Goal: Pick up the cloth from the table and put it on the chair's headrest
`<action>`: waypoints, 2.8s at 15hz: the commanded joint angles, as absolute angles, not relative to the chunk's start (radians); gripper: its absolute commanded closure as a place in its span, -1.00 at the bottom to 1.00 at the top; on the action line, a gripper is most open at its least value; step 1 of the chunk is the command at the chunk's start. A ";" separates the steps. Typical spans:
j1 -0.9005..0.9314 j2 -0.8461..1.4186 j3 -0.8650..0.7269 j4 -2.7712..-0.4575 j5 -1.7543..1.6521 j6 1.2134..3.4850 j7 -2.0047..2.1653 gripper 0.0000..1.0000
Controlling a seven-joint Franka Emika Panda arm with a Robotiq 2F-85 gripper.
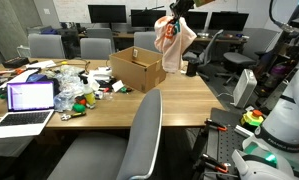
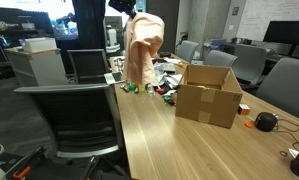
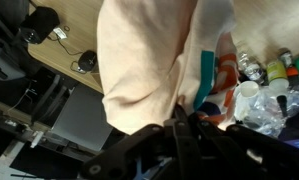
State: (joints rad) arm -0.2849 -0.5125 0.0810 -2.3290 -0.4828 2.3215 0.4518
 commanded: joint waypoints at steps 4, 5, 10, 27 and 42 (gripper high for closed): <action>-0.184 -0.538 0.069 -2.311 -0.438 2.255 0.258 0.98; -0.170 -0.542 0.072 -2.313 -0.437 2.243 0.235 0.98; -0.128 -0.537 0.104 -2.304 -0.470 2.175 0.177 0.97; 0.047 -0.488 0.169 -2.274 -0.451 2.069 0.038 0.98; 0.137 -0.459 0.218 -2.276 -0.435 2.003 -0.028 0.98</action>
State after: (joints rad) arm 0.1256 -0.4659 0.2053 -2.3103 -0.4279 2.0372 -0.0103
